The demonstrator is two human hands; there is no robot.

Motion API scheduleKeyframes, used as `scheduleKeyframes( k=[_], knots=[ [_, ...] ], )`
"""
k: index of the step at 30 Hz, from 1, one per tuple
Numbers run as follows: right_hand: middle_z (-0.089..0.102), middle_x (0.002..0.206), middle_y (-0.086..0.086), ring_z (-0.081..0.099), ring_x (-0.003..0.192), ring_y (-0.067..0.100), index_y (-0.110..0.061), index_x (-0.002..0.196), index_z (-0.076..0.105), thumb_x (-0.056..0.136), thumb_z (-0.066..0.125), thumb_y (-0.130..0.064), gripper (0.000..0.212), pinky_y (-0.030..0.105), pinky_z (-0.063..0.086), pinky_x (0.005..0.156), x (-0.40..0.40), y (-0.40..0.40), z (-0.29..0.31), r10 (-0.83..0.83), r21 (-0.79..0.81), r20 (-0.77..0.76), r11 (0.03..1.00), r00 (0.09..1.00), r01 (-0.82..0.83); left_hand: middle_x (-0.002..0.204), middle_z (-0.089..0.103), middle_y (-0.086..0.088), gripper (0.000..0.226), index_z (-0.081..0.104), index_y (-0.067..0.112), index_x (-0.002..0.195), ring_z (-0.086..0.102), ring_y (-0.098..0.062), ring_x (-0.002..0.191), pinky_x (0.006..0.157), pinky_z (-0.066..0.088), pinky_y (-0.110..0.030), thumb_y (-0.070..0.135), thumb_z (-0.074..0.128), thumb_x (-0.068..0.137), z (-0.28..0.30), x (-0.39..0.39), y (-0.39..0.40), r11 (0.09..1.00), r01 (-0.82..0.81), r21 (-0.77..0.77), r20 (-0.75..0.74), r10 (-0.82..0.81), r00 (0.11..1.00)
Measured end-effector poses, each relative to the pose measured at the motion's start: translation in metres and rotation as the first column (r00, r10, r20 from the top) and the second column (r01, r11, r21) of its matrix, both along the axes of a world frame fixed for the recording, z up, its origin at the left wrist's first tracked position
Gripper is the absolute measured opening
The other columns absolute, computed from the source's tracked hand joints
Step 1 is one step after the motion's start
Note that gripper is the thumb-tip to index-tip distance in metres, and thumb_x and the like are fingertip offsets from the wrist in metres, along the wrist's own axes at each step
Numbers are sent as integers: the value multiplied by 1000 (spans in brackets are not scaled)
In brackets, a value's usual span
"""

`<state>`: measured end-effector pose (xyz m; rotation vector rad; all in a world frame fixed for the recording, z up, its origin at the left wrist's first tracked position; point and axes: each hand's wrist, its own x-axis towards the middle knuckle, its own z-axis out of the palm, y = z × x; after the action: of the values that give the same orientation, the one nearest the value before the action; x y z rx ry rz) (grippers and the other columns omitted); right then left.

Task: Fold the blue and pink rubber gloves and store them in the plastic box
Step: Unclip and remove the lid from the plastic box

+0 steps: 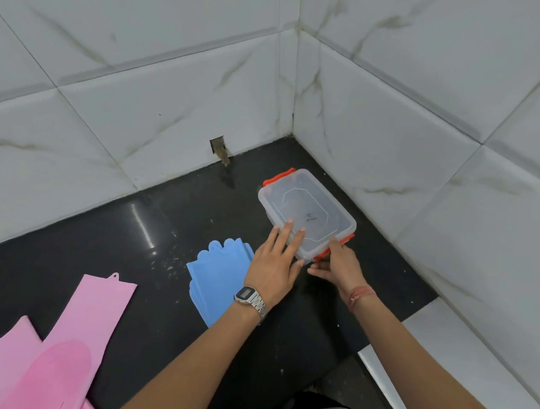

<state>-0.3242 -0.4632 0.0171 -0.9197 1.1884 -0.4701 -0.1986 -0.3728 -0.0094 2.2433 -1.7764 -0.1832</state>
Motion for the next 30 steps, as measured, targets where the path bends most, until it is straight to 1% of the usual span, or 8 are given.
scheduleKeyframes(
  k=[5,10,14,17,19,24,27,30],
  knots=[
    [72,94,14,70,76,22,-24,101,57,100,40,-19,18,28,58,59,-20,2,-2,-35,55,75,998,997,31,159,21,-2,58,22,30,149,18,-30,146,109,35,-47,46,42,97,-6,-9,-2,1000,-10,-15,5,10,1000],
    [72,96,13,69,78,21,-27,101,61,101,42,-21,20,28,59,64,-33,7,-5,-25,15,133,1000,991,23,156,27,-3,56,28,29,148,24,-30,143,111,32,-47,50,39,97,-7,-14,-2,1000,0,-29,41,1,999],
    [71,96,14,67,77,21,-27,102,61,101,40,-24,21,29,60,67,-37,13,-7,-7,2,168,1000,986,7,143,46,3,49,48,30,136,40,-22,128,101,32,-40,53,30,96,1,-10,-4,989,-1,-148,79,13,997],
    [71,92,13,68,77,20,-26,102,61,102,40,-27,21,28,59,66,-40,14,-9,-6,7,175,1000,985,5,130,55,4,37,57,28,124,47,-20,119,95,34,-36,43,37,97,11,5,-20,965,-73,-251,-25,69,997],
    [72,90,11,69,77,19,-25,103,62,102,41,-29,21,27,59,67,-43,15,-12,-10,18,180,1000,984,7,134,52,0,36,54,25,128,46,-21,122,97,36,-40,37,42,97,17,18,-39,950,-168,-263,-96,147,984],
    [74,87,11,71,73,17,-12,104,64,103,38,-28,31,26,58,66,-49,17,-23,-16,69,181,998,983,3,146,43,-6,46,41,21,143,41,-26,132,107,34,-50,34,42,98,32,53,-90,938,-338,-79,-282,304,910],
    [75,83,9,71,72,17,-6,105,64,104,36,-27,35,26,58,64,-51,20,-28,-5,87,174,996,985,-10,126,62,-8,36,59,17,128,59,-27,113,94,46,-37,30,42,99,35,70,-108,938,-347,14,-409,322,854],
    [74,81,8,70,70,17,-2,108,61,104,35,-25,35,25,57,63,-51,21,-31,-13,101,164,995,986,-4,95,69,-6,28,71,17,99,63,-23,86,77,44,-29,29,46,97,36,78,-116,918,-395,38,-494,361,791]
  ],
)
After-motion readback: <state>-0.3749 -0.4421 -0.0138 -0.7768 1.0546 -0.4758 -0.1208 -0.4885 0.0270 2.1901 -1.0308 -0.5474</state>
